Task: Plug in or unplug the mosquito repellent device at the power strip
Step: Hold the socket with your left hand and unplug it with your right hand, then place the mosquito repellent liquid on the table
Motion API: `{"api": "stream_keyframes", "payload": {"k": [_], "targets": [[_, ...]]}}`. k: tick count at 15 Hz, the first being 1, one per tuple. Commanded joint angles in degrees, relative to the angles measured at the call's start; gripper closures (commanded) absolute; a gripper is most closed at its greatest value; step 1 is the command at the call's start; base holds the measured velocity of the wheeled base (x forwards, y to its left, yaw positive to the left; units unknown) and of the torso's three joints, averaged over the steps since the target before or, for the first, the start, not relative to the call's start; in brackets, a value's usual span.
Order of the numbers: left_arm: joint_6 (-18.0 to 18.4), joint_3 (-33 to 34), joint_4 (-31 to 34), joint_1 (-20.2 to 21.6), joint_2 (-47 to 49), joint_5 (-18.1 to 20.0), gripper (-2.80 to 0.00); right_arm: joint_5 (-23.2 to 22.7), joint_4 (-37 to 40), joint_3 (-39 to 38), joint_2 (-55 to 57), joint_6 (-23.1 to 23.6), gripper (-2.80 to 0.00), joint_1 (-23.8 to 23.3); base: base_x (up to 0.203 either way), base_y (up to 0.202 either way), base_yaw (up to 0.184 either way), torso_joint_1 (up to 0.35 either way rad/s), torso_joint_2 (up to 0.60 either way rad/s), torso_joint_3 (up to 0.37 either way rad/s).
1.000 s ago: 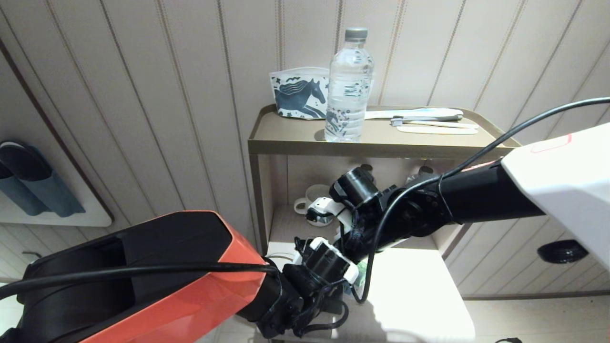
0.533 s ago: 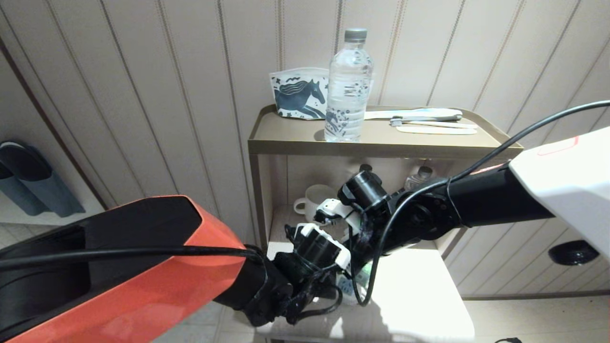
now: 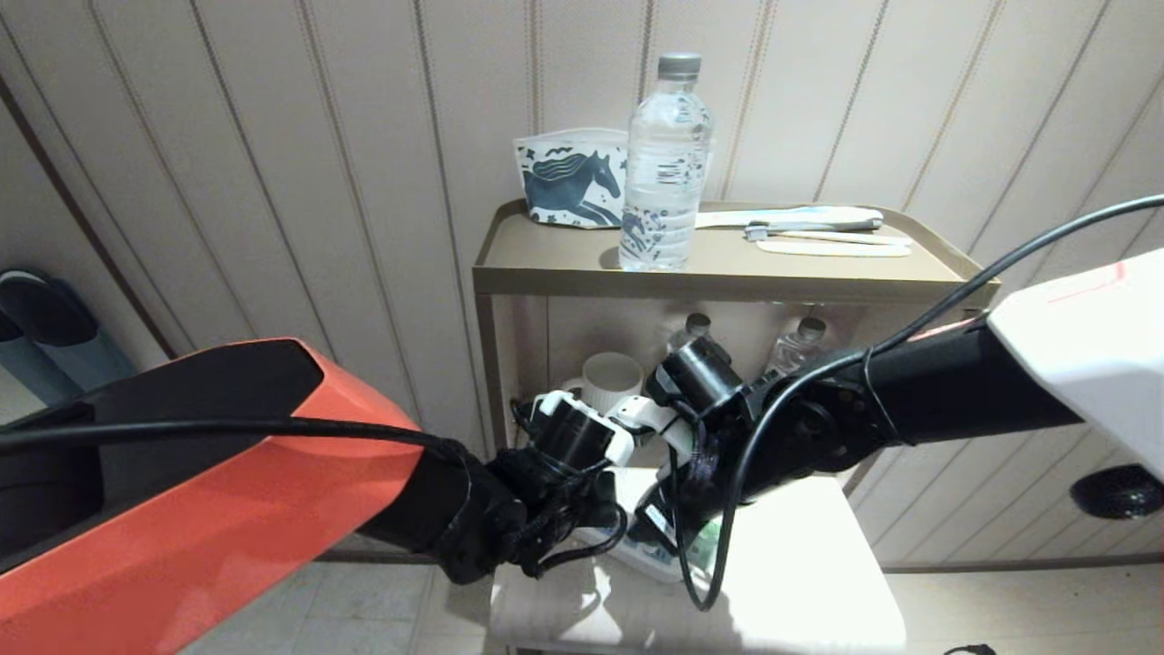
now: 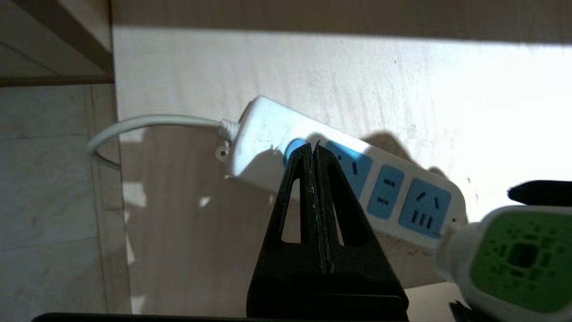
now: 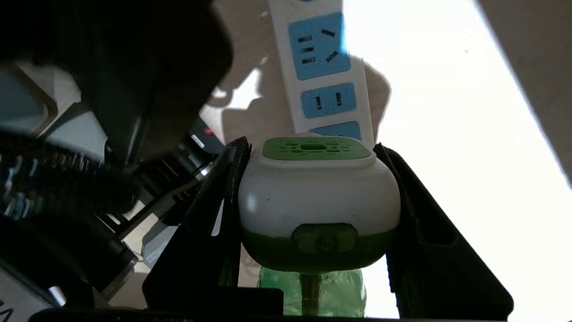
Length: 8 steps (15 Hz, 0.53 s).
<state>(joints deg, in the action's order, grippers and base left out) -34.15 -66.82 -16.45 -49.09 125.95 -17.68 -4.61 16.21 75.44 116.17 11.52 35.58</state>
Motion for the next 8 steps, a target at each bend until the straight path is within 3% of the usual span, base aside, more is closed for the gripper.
{"api": "stream_keyframes", "payload": {"k": [1, 6, 8], "targets": [[-0.16, 2.73, -0.13, 1.39, -4.89, -0.14, 0.00, 0.23, -0.13, -1.58, -3.25, 0.08, 0.00, -0.63, 0.000, 0.000, 0.000, 0.000, 0.00, 0.000], [0.04, 15.40, -2.05, 3.96, -15.12, -0.51, 0.00, 2.12, -1.02, -7.96, -10.84, -0.07, 0.00, -3.06, 0.000, 0.000, 0.000, 0.000, 0.00, 0.000], [0.51, 21.69, -3.21, 5.68, -22.15, -2.96, 0.00, 5.26, -4.82, -13.71, -14.82, -0.43, 0.00, -4.56, 0.000, 0.000, 0.000, 0.000, 0.00, 0.000]]}}
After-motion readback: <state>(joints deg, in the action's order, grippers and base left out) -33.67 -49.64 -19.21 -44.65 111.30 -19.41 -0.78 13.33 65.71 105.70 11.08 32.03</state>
